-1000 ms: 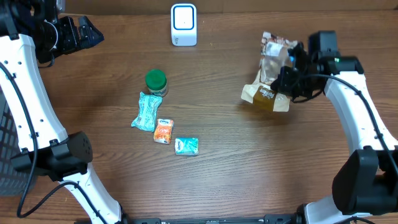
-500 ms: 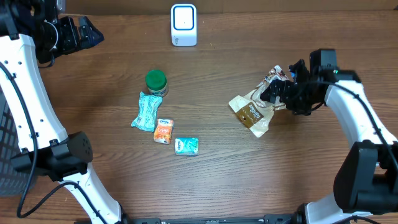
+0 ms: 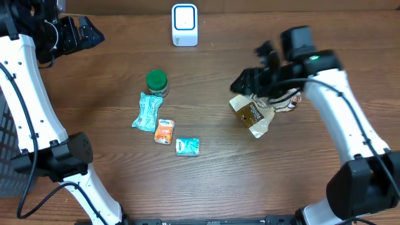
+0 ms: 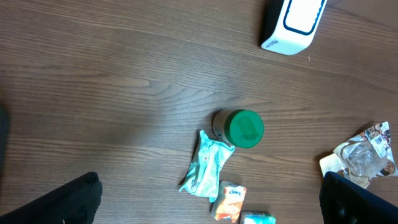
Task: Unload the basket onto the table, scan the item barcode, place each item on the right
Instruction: 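Carry the bag right and release it on the table, then reach the right gripper to the teal tissue packet and grasp it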
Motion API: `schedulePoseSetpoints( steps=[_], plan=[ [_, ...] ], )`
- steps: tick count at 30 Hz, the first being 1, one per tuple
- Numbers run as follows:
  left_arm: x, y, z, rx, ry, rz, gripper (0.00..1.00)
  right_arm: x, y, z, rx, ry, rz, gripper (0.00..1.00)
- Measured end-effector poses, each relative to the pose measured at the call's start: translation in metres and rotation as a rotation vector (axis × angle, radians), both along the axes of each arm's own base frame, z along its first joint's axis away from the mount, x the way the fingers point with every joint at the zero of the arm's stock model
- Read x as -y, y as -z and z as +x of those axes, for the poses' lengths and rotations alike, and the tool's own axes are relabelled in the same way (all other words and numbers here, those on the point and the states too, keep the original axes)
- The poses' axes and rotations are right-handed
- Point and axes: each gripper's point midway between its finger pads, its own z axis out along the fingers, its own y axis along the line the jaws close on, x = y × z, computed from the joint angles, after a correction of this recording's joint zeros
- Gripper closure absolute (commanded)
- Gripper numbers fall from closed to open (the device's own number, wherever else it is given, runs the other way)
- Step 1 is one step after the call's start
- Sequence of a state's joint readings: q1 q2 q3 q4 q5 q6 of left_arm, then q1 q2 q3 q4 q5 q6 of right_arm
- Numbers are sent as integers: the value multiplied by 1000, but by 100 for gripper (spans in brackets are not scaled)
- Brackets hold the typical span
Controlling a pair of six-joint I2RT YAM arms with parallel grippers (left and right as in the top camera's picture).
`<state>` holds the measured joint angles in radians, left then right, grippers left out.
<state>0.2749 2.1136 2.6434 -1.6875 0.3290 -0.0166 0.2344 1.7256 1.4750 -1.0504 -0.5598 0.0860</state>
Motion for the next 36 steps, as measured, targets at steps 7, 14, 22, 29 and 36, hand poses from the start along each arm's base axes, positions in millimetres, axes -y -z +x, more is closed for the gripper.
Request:
schedulePoseSetpoints(
  steps=[7, 14, 22, 29, 36],
  plan=[
    [0, 0, 0, 0, 0, 0, 0, -80, 55, -59, -87, -243, -80, 96],
    [0, 0, 0, 0, 0, 0, 0, -128, 94, -114, -306, -211, -164, 96],
    [0, 0, 0, 0, 0, 0, 0, -140, 125, -163, -432, -158, -285, 96],
    [0, 0, 0, 0, 0, 0, 0, -119, 146, -141, -448, 24, -314, 91],
    [0, 0, 0, 0, 0, 0, 0, -109, 139, -44, -271, 214, -140, 83]
  ],
)
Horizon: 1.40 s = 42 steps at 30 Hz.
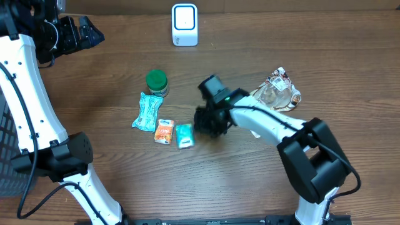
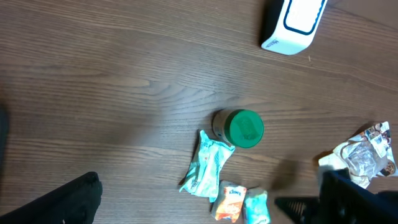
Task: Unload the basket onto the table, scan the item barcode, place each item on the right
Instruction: 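Reach the right gripper to the teal tissue packet and grasp it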
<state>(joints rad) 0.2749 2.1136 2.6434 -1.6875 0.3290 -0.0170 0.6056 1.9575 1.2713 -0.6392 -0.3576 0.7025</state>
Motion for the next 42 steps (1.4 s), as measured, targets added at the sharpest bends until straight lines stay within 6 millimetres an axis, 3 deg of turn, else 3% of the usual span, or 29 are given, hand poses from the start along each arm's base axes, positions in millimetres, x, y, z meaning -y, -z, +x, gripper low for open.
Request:
schedulePoseSetpoints(
  steps=[4, 6, 8, 10, 20, 25, 31, 33, 42],
  plan=[
    [0, 0, 0, 0, 0, 0, 0, 17, 0, 9, -26, 36, 9, 72],
    [0, 0, 0, 0, 0, 0, 0, 22, -1, 5, -62, 37, 16, 54],
    [0, 0, 0, 0, 0, 0, 0, 18, -4, -2, -85, -2, 47, 46],
    [0, 0, 0, 0, 0, 0, 0, 12, -7, -8, -86, -49, 70, 45],
    [0, 0, 0, 0, 0, 0, 0, -22, -7, -34, -50, -202, 104, 67],
    [0, 0, 0, 0, 0, 0, 0, -21, 8, -37, -88, -190, 84, 81],
    [0, 0, 0, 0, 0, 0, 0, -20, 19, -38, -127, -157, 68, 88],
    [0, 0, 0, 0, 0, 0, 0, -20, 18, -39, -134, -151, 71, 96],
    [0, 0, 0, 0, 0, 0, 1, -22, 17, -39, -139, -144, 82, 96]
  ],
)
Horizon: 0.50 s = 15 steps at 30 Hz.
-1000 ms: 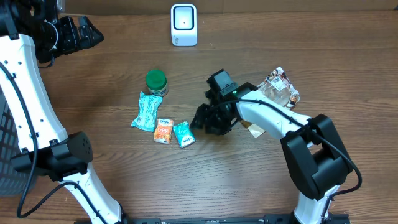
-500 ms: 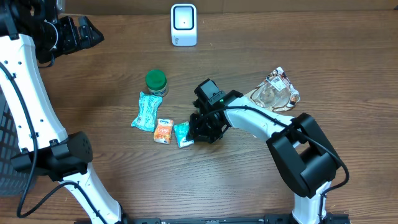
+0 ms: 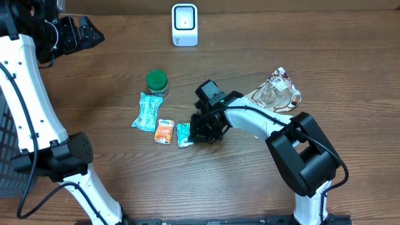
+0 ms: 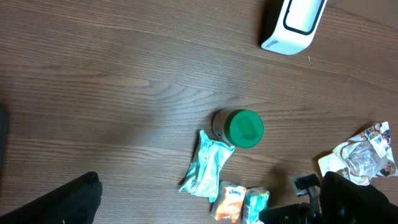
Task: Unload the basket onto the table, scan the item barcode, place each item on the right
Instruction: 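Reach the right gripper to the teal tissue packet and grasp it, then lift the teal packet to the scanner with the right gripper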
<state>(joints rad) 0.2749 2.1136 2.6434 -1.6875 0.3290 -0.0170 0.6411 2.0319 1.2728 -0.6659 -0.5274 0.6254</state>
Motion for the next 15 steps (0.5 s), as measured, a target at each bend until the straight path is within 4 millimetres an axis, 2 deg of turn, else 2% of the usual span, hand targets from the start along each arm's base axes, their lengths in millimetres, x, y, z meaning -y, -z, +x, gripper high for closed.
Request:
schedulePoseSetpoints(
  steps=[3, 6, 9, 11, 15],
  plan=[
    [0, 0, 0, 0, 0, 0, 0, 0, -4, 1, 10, 2, 2, 96],
    [0, 0, 0, 0, 0, 0, 0, 2, -24, 7, 46, 13, 28, 96],
    [0, 0, 0, 0, 0, 0, 0, 6, -63, 22, 103, 46, 116, 96],
    [0, 0, 0, 0, 0, 0, 0, 14, -107, 42, 170, 81, 237, 96],
    [0, 0, 0, 0, 0, 0, 0, 23, -162, 71, 257, 91, 465, 96]
  ],
)
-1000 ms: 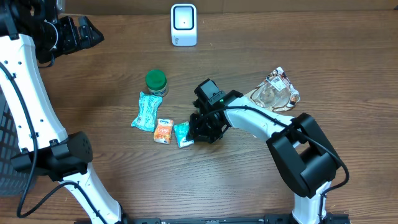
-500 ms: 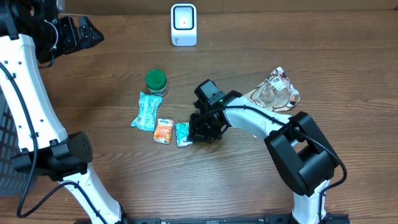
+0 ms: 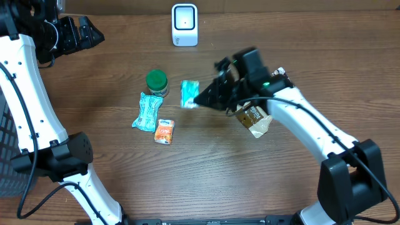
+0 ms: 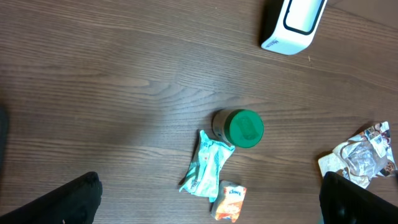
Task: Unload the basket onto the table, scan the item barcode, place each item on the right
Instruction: 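Lift the teal packet to the scanner with the right gripper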
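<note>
The white barcode scanner point(image 3: 184, 25) stands at the far middle of the table, also in the left wrist view point(image 4: 293, 23). My right gripper point(image 3: 199, 97) is shut on a teal tissue pack point(image 3: 189, 94), held off the table to the right of the green-lidded jar point(image 3: 157, 81) and well in front of the scanner. The pack does not show in the left wrist view. My left gripper point(image 3: 84, 34) hangs high at the far left, open, with its dark fingers point(image 4: 68, 199) wide apart and nothing between them.
A teal wrapper point(image 3: 147, 111) and an orange Kleenex pack point(image 3: 164, 132) lie in front of the jar. A crinkly snack bag point(image 4: 360, 155) lies at the right, partly under my right arm. A black mesh basket point(image 3: 5, 150) is at the left edge.
My right gripper was down at the teal tissue pack beside the orange pack. Now it holds that pack raised and farther back, to the right of the jar. The left arm has not moved.
At first my right gripper was at the snack bag on the right, and the teal pack lay flat by the orange pack. Then the gripper was low at the teal pack, which stood turned against the orange pack. Now the pack is held up, nearer the scanner.
</note>
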Motion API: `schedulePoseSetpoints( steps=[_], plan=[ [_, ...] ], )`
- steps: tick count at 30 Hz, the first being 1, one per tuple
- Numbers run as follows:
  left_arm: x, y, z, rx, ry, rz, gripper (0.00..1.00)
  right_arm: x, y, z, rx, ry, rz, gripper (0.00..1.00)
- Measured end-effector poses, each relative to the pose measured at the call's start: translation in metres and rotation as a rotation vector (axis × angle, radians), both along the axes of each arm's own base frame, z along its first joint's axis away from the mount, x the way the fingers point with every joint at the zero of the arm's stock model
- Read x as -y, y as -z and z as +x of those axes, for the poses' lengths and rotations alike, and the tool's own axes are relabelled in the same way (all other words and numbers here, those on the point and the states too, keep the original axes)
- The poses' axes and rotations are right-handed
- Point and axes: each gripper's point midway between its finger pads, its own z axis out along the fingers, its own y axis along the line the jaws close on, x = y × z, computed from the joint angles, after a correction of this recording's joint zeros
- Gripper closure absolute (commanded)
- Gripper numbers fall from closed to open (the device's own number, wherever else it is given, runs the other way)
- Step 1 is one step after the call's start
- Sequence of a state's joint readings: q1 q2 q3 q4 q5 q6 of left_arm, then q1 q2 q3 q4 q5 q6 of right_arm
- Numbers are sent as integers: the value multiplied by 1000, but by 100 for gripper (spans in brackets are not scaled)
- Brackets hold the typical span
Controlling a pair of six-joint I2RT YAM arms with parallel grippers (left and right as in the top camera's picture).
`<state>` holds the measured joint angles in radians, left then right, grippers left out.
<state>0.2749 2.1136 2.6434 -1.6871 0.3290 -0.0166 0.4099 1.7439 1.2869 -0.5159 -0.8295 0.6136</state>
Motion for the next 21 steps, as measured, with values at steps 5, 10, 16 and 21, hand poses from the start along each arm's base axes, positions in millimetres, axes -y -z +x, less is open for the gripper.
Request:
schedulePoseSetpoints(
  steps=[5, 10, 16, 21],
  plan=[
    [0, 0, 0, 0, 0, 0, 0, 0, -69, 27, 185, -80, 298, 96],
    [0, 0, 0, 0, 0, 0, 0, 3, -140, 27, 401, -207, 509, 96],
    [0, 0, 0, -1, 0, 0, 0, 6, -177, 6, 413, -308, 598, 96],
    [0, 0, 0, 0, 0, 0, 0, 7, -174, 3, 307, -307, 595, 96]
  ],
)
